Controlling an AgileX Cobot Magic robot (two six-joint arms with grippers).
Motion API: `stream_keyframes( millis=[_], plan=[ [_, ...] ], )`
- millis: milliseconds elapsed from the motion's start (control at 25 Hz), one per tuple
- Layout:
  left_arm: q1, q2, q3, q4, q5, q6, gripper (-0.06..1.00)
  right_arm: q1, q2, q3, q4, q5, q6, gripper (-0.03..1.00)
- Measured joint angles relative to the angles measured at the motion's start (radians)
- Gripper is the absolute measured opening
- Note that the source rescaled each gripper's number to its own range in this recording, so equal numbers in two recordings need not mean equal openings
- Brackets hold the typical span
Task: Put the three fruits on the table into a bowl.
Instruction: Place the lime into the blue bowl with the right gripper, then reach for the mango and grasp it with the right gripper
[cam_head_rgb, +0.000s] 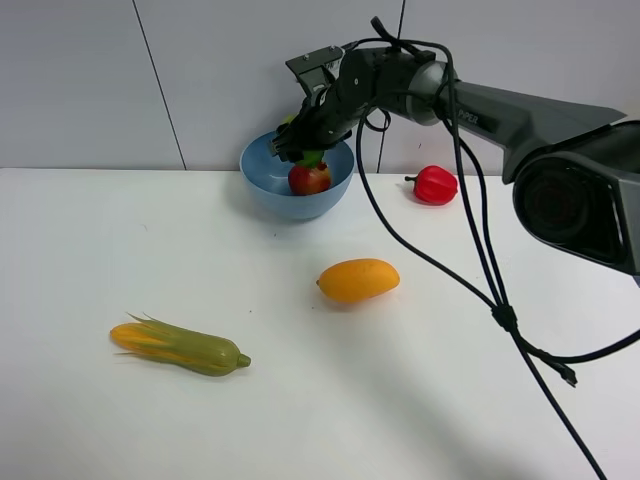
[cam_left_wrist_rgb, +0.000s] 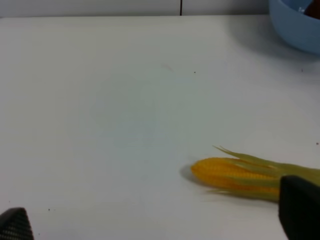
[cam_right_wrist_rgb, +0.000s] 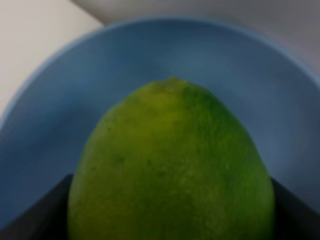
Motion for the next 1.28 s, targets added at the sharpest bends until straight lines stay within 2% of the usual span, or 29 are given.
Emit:
stream_keyframes(
  millis=[40, 80, 120, 200, 240, 360, 520, 640, 720, 800, 920, 1120, 1280],
  plan=[
    [0.0, 0.0, 0.0, 0.0, 0.0, 0.0, 0.98, 0.0, 0.003, -0.001, -0.002, 0.0, -0.011, 0.32],
    [0.0, 0.0, 0.0, 0.0, 0.0, 0.0, 0.98, 0.0, 0.004, -0.002, -0.006, 0.0, -0.018, 0.59],
    [0.0, 0.0, 0.0, 0.0, 0.0, 0.0, 0.98, 0.0, 0.004, -0.003, -0.009, 0.0, -0.022, 0.76],
    [0.0, 0.0, 0.0, 0.0, 0.0, 0.0, 0.98, 0.001, 0.003, -0.007, -0.02, -0.003, -0.024, 0.91],
    [0.0, 0.0, 0.0, 0.0, 0.0, 0.0, 0.98, 0.001, 0.003, -0.007, -0.021, -0.002, -0.025, 0.95],
    [0.0, 0.0, 0.0, 0.0, 0.0, 0.0, 0.98, 0.001, -0.004, -0.007, -0.021, 0.047, -0.029, 0.99],
    [0.0, 0.0, 0.0, 0.0, 0.0, 0.0, 0.98, 0.002, -0.067, -0.007, -0.022, 0.214, -0.134, 0.99],
    [0.0, 0.0, 0.0, 0.0, 0.0, 0.0, 0.98, 0.005, -0.152, -0.007, -0.004, 0.37, -0.304, 0.99],
    [0.0, 0.0, 0.0, 0.0, 0.0, 0.0, 0.98, 0.005, -0.201, -0.01, 0.045, 0.496, -0.435, 0.99],
    [0.0, 0.0, 0.0, 0.0, 0.0, 0.0, 0.98, 0.008, -0.239, -0.01, 0.109, 0.566, -0.552, 1.0],
    [0.0, 0.0, 0.0, 0.0, 0.001, 0.0, 0.98, 0.015, -0.268, -0.01, 0.138, 0.589, -0.599, 1.0],
    [0.0, 0.0, 0.0, 0.0, 0.002, 0.0, 0.98, 0.049, -0.269, -0.005, -0.017, 0.59, -0.584, 1.0],
    [0.0, 0.0, 0.0, 0.0, 0.002, 0.0, 0.98, 0.085, -0.295, 0.091, -0.048, 0.589, -0.569, 1.0]
  ],
)
